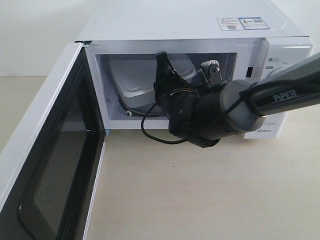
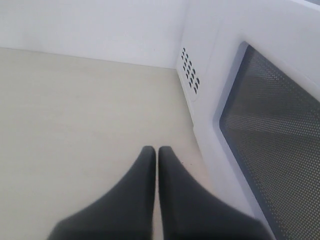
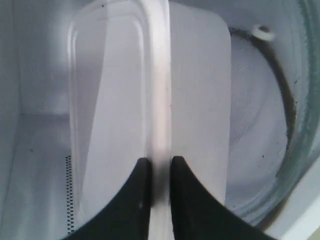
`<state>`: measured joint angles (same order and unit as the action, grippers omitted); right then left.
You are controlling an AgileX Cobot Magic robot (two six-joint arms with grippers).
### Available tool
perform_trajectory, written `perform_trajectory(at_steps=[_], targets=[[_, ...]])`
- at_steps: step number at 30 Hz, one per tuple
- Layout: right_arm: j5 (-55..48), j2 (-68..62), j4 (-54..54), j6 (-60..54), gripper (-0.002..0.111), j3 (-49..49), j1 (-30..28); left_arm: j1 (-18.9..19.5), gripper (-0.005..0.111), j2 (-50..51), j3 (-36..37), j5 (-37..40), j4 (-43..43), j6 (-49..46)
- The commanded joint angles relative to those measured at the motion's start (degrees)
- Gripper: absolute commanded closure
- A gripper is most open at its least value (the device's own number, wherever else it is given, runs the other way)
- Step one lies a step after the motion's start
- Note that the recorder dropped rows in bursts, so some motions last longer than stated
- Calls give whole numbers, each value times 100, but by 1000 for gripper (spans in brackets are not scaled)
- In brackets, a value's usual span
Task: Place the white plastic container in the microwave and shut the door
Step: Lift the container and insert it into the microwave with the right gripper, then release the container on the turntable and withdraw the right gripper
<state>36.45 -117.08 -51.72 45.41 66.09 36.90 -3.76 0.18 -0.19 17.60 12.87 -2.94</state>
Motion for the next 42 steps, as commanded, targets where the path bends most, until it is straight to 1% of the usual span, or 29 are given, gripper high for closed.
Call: perform_trajectory(at_steps=[1, 4, 6, 7, 8, 10, 11, 12, 13, 17, 19, 23, 25, 28, 32, 35, 39, 42], targets=[[230, -12, -27, -19, 100, 94, -62, -32, 102, -18, 19, -6, -6, -2], [174, -12, -5, -19, 84, 94, -102, -32, 102, -18, 19, -6, -6, -2], [140, -12, -5, 90, 70, 94, -102, -32, 102, -18, 19, -6, -6, -2], [128, -12, -5, 119, 65, 94, -102, -32, 102, -18, 19, -6, -6, -2], [83, -12, -5, 119, 62, 83, -102, -32, 102, -18, 19, -6, -6, -2], [6, -12, -5, 119, 63, 83, -102, -32, 102, -18, 19, -6, -6, -2], [-68, 1, -5, 129, 66, 83, -102, -32, 102, -18, 19, -6, -6, -2], [-235, 39, -5, 129, 70, 83, -102, -32, 102, -18, 19, -6, -6, -2], [-416, 67, -2, 107, 76, 61, -102, -32, 102, -18, 19, -6, -6, -2], [-645, 379, 74, -142, 109, -282, -102, -32, 102, -18, 19, -6, -6, -2], [-762, 597, 279, -480, 108, -573, -102, -32, 102, -18, 19, -6, -6, -2], [-964, 1097, 1122, -1229, 108, -1178, -91, -32, 102, -18, 19, -6, -6, -2], [-1255, 1360, 1655, -1420, 108, -1469, -91, -32, 102, -18, 19, -6, -6, -2], [-1311, 1748, 2351, -1674, 108, -1939, -91, -32, 102, -18, 19, -6, -6, -2], [-1008, 2264, 3434, -1971, 108, -2689, -45, -32, 102, -18, 19, -6, -6, -2], [-617, 2663, 4115, -2696, 108, -3234, 112, -32, 102, -18, 19, -6, -6, -2], [-609, 3008, 4207, -3418, 108, -3656, 260, -32, 102, -18, 19, -6, -6, -2], [-795, 3092, 4207, -3418, 108, -3738, 260, -32, 102, -18, 19, -6, -6, -2]])
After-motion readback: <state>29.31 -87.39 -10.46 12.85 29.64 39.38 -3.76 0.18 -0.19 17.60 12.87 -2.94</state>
